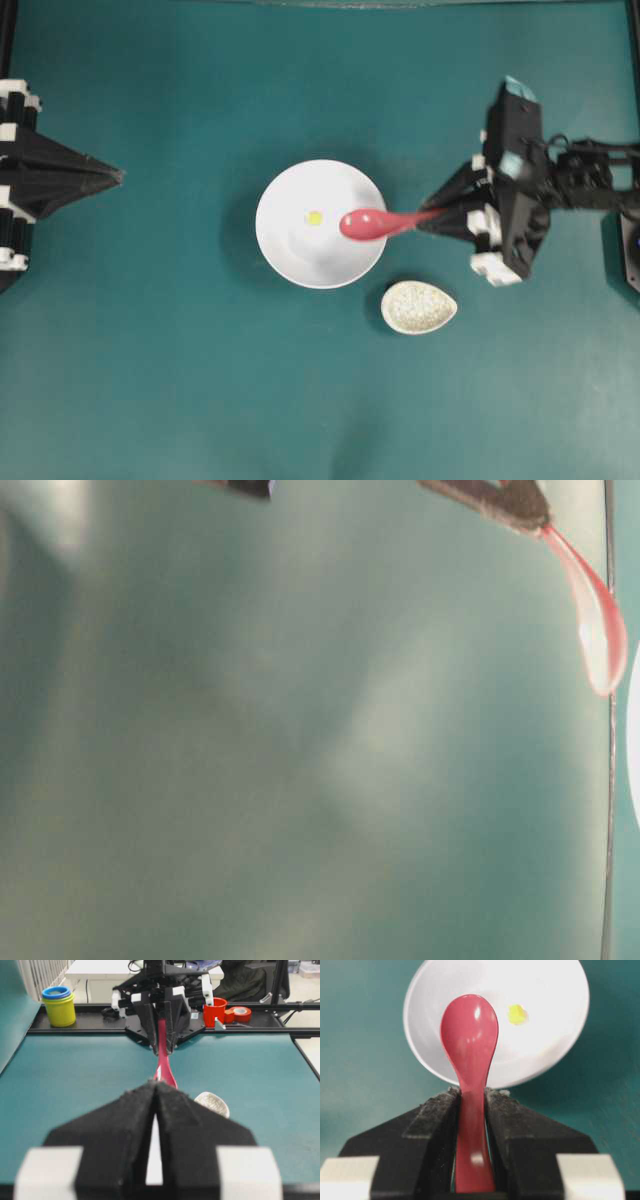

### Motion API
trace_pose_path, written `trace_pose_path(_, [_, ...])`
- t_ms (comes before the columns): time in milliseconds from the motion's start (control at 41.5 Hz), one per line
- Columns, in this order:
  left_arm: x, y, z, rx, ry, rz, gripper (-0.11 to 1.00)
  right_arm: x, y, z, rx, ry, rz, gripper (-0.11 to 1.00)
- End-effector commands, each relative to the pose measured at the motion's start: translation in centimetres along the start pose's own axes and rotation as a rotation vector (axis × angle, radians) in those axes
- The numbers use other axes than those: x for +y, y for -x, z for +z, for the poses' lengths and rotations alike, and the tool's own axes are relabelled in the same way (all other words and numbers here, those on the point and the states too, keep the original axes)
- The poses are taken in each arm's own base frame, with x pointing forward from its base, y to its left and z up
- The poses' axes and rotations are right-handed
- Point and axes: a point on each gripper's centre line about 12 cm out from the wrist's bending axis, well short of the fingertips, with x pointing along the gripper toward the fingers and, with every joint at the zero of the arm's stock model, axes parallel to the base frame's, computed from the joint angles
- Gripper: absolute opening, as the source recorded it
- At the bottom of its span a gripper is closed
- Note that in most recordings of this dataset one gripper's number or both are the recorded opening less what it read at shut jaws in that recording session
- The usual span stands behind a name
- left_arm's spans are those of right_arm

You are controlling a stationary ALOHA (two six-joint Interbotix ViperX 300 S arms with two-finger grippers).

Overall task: Scoop the yellow hexagonal prism block from the bowl with a spoon using the right arm.
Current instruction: 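Carry the spoon left and lower its bowl into the white bowl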

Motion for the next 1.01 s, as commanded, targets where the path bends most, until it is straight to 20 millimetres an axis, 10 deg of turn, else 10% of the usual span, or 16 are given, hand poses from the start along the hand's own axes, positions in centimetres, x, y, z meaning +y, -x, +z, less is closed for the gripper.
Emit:
trace_pose_path(0, [0.2,-0.4,0.2,0.002,-0.001,0.007,0.00,-0.1,0.0,1.7,0.024,-0.008,0.004,0.24])
trace_pose_path(987, [0.5,-0.7,-0.2,0.016,-0.003,0.022,0.00,-1.2,-7.3,2.0,0.322,0.042,-0.022,0.24])
